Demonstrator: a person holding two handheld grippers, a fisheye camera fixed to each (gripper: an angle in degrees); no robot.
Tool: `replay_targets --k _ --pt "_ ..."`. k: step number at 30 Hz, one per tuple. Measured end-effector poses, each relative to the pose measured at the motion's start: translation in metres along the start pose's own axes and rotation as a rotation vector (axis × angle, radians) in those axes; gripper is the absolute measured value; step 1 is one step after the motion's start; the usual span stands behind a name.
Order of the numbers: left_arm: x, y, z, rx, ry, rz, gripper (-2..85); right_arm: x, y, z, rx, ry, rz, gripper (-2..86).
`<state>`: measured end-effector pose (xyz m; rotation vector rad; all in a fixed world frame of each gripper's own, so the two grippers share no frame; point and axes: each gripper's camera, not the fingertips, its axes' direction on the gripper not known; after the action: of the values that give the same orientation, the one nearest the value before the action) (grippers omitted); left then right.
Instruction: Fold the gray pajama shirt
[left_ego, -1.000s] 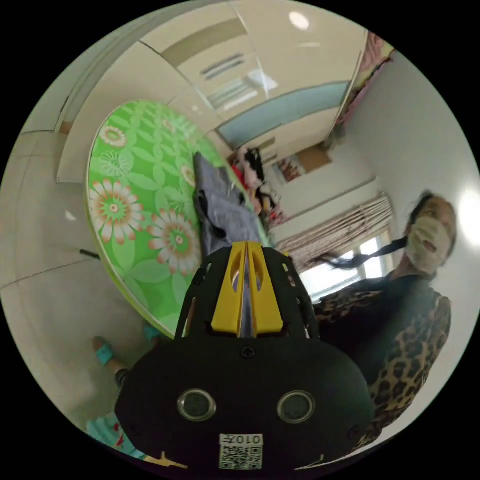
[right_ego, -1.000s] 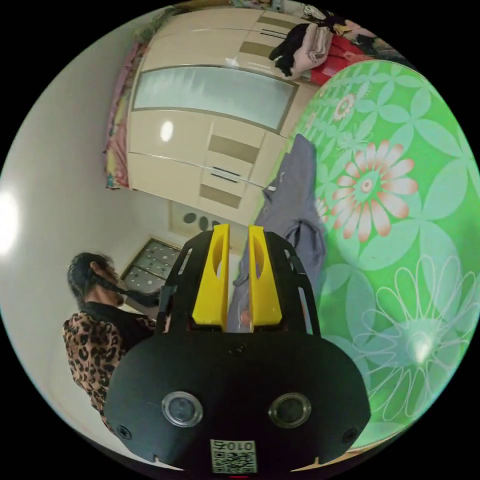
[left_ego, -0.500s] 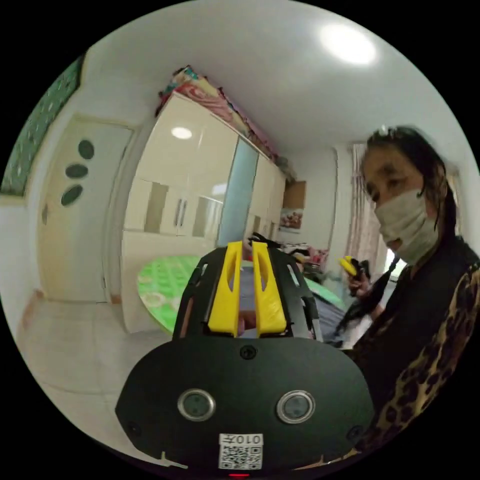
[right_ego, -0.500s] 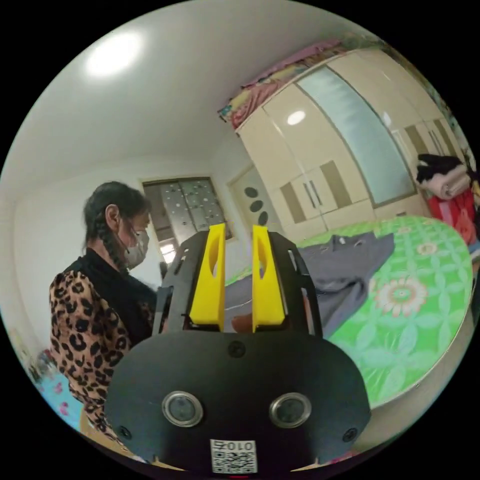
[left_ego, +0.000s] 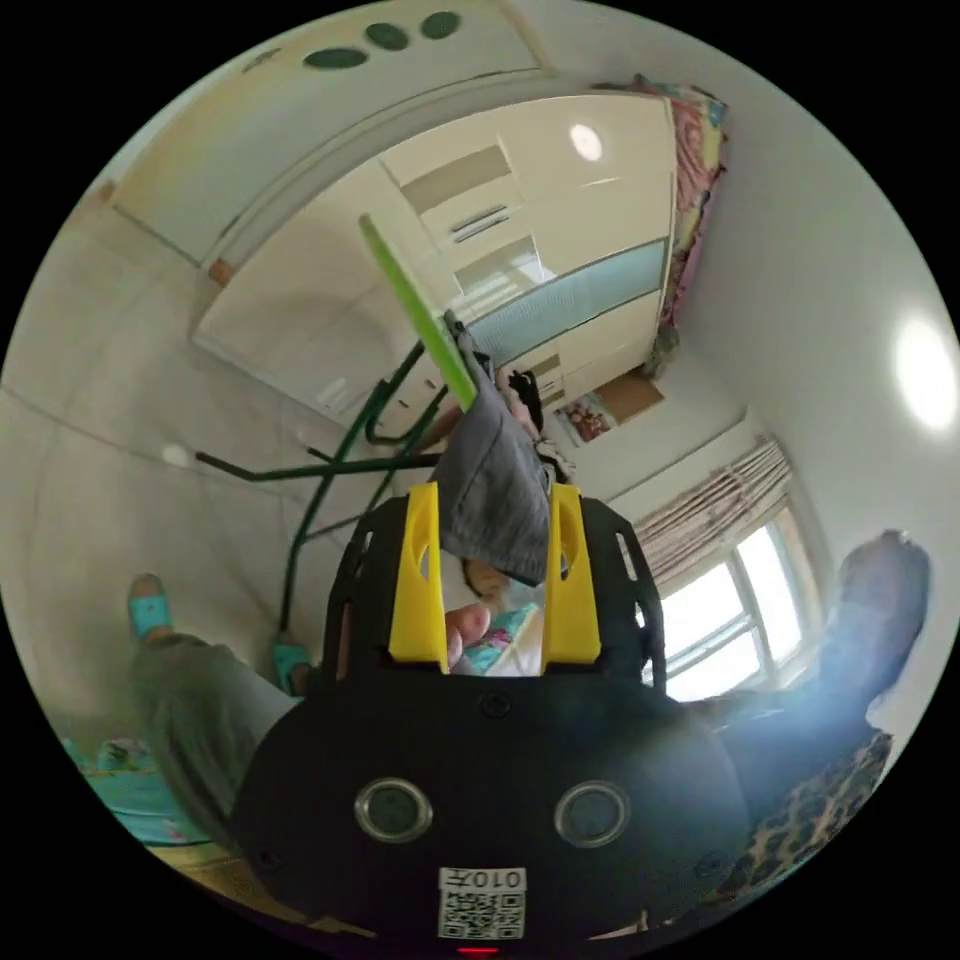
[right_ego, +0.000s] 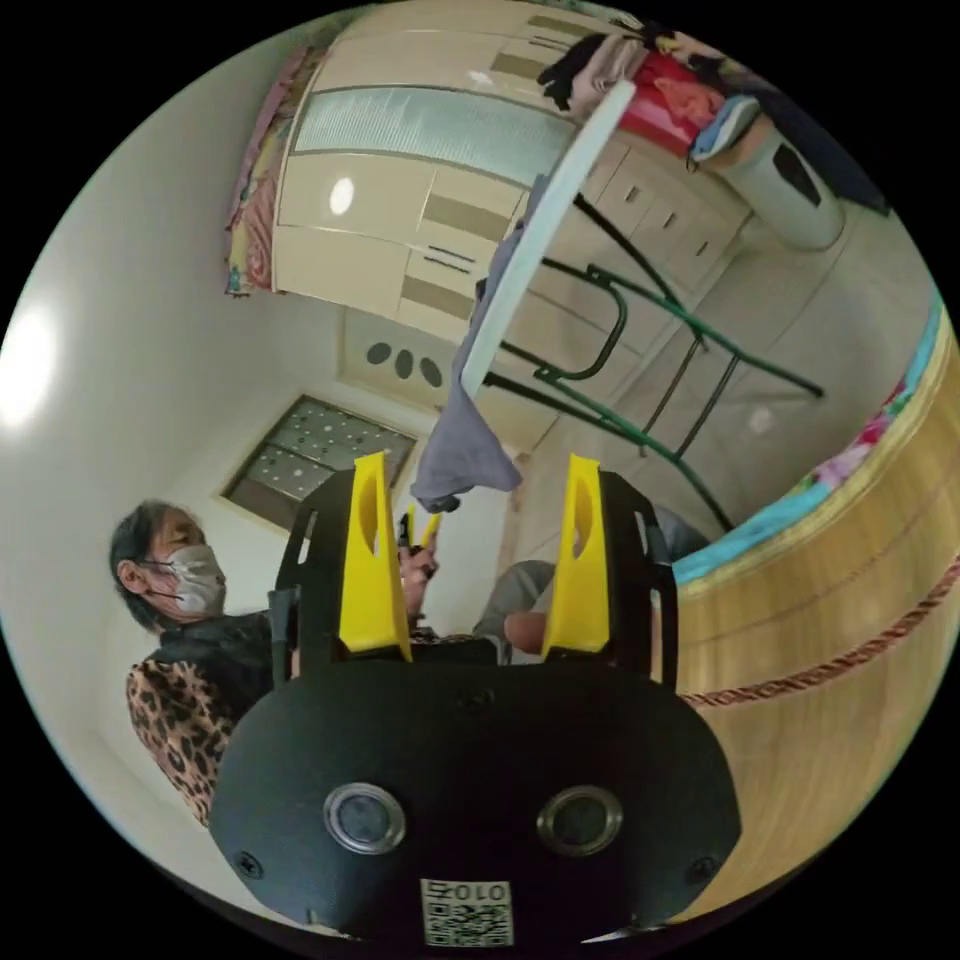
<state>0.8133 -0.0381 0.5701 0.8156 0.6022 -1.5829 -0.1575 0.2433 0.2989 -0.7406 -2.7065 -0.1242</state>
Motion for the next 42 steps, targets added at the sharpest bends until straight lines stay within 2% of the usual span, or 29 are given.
replay_targets --k 2,7,9,10,11,13,14,16,19,21,23,27,30,32,39,42 --pt "-0.019 0.002 0.009 0.012 0.050 -0.031 13.6 0.016 -0.009 0.031 -0.057 -0.136 0.026 23.2" --pt "-0.033 -0.015 0.030 -0.004 0.082 0.007 12.0 0.006 -0.033 0.085 -0.179 -0.147 -0.010 22.4" --pt "-0.033 -0.025 0.044 -0.066 0.094 0.043 9.3 -0.002 -0.037 0.093 -0.204 -0.163 -0.022 19.5" --pt "-0.031 -0.027 0.047 -0.090 0.100 0.056 8.1 -0.008 -0.038 0.093 -0.214 -0.143 -0.029 9.9" --pt "-0.027 -0.031 0.049 -0.121 0.130 0.092 5.8 -0.021 -0.035 0.083 -0.182 -0.096 -0.077 4.7" --pt "-0.020 -0.034 0.042 -0.144 0.039 0.124 2.5 -0.041 -0.030 0.064 -0.173 -0.078 -0.171 3.8" --pt "-0.018 -0.035 0.035 -0.134 0.052 0.138 1.7 -0.046 -0.027 0.051 -0.159 -0.042 -0.171 3.5" --pt "-0.020 -0.035 0.027 -0.127 0.121 0.134 1.2 -0.043 -0.024 0.039 -0.168 -0.010 -0.145 3.6" --pt "-0.023 -0.034 0.032 -0.167 0.102 0.119 1.8 -0.029 -0.020 0.047 -0.193 -0.068 -0.107 5.5" --pt "-0.027 -0.030 0.031 -0.129 0.145 0.114 3.6 -0.025 -0.019 0.056 -0.183 -0.126 -0.119 13.2" --pt "-0.033 -0.027 0.023 -0.075 0.163 0.090 5.3 -0.016 -0.018 0.068 -0.204 -0.085 -0.077 21.4" --pt "-0.051 -0.024 0.009 -0.053 0.135 0.049 9.7 0.000 -0.014 0.067 -0.161 0.011 -0.046 24.3" --pt "-0.055 -0.028 0.010 -0.057 0.123 0.063 12.7 -0.001 -0.018 0.068 -0.089 -0.001 -0.097 26.1" --pt "-0.051 -0.034 0.015 -0.065 0.132 0.102 13.8 -0.010 -0.027 0.075 -0.095 0.086 -0.163 27.2" --pt "-0.026 -0.063 0.058 -0.255 0.165 0.308 14.3 -0.031 -0.037 0.128 -0.274 0.058 -0.321 26.5" --pt "-0.024 -0.063 0.075 -0.331 0.285 0.329 11.5 -0.036 -0.031 0.151 -0.345 0.009 -0.337 14.8"
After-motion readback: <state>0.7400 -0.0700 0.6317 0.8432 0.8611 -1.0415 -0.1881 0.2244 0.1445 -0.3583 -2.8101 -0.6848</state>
